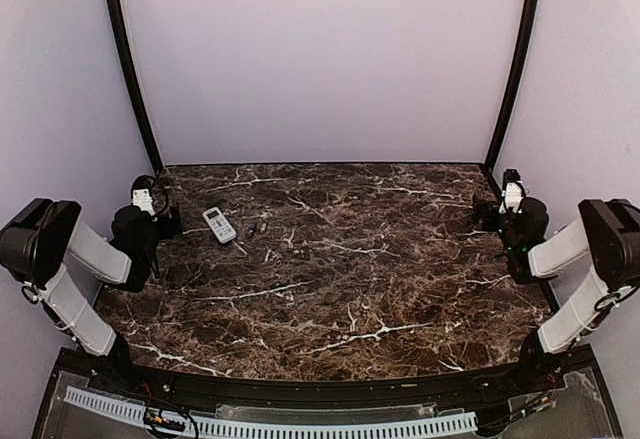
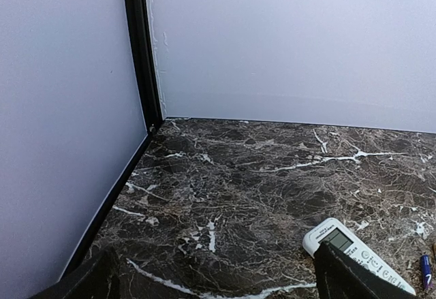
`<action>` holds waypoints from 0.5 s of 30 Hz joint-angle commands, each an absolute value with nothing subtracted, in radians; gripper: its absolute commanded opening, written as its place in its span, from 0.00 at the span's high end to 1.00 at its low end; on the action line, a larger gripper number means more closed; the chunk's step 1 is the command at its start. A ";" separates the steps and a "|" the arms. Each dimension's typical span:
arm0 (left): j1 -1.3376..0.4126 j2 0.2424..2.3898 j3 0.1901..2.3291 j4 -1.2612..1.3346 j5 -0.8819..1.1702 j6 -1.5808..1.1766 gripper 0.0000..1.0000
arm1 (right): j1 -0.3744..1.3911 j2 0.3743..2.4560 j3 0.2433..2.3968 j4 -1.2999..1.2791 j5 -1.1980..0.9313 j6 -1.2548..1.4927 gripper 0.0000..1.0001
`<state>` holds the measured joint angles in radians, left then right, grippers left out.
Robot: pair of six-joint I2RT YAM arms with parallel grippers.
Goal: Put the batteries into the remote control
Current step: Pick up the remote control without batteries from the center of the board.
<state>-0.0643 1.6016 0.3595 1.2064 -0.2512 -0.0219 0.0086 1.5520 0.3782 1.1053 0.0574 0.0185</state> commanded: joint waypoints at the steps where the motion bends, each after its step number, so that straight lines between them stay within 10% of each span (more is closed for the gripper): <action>1: -0.056 1.585 0.374 1.201 -0.249 -0.028 0.01 | 0.014 1.498 0.396 1.089 0.107 0.031 0.01; 15: -0.130 1.557 0.316 1.320 -0.362 0.050 0.08 | 0.064 1.330 0.825 0.236 -0.237 0.166 0.01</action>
<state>-0.0937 1.5715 0.3622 1.1969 -0.2974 -0.0048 0.0139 1.2907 0.7532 0.4858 -0.0448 0.1261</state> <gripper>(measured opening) 0.937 0.986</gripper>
